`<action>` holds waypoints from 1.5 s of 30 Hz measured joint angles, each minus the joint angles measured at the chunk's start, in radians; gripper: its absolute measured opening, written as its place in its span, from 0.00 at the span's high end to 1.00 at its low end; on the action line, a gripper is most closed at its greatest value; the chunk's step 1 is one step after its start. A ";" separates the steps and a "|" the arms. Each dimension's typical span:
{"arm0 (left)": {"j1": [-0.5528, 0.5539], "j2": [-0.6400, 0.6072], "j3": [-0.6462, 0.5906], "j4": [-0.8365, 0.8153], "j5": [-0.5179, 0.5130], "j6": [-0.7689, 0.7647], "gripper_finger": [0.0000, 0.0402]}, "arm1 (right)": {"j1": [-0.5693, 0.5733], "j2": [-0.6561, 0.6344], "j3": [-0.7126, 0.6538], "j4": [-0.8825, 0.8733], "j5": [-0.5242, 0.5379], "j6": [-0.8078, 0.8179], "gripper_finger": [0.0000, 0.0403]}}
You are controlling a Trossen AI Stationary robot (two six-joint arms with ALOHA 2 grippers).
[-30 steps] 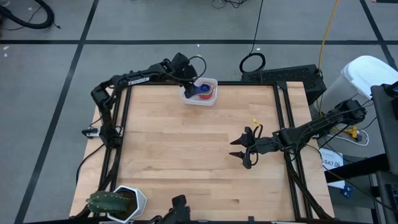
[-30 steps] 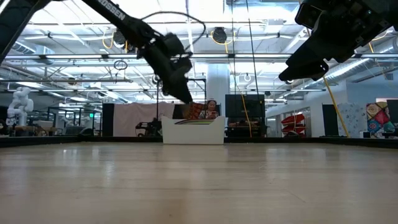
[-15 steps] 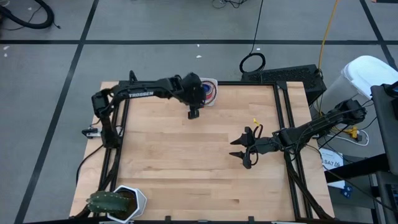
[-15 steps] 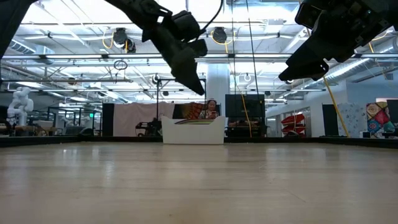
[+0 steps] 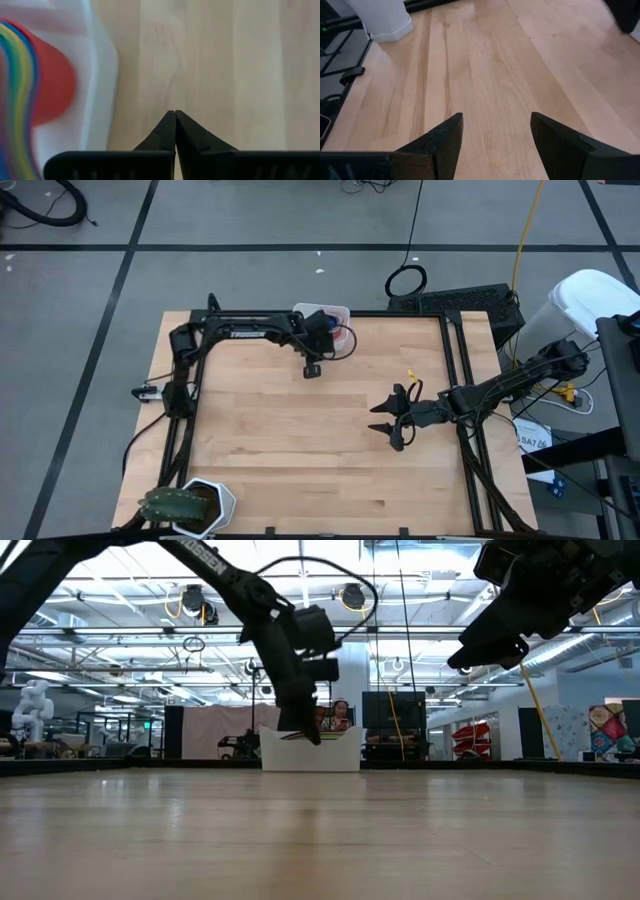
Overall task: Nest measuring cups in basket
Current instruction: Adjust the white bin, then return to Home Position
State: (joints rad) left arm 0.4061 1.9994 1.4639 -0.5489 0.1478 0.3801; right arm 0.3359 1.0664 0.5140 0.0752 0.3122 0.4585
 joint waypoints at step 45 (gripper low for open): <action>0.013 0.021 0.000 0.159 -0.071 -0.061 1.00 | 0.000 0.000 0.000 -0.006 0.004 -0.010 0.44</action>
State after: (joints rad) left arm 0.4186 2.0200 1.4634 -0.3897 0.0769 0.3194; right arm 0.3355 1.0664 0.5144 0.0692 0.3164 0.4480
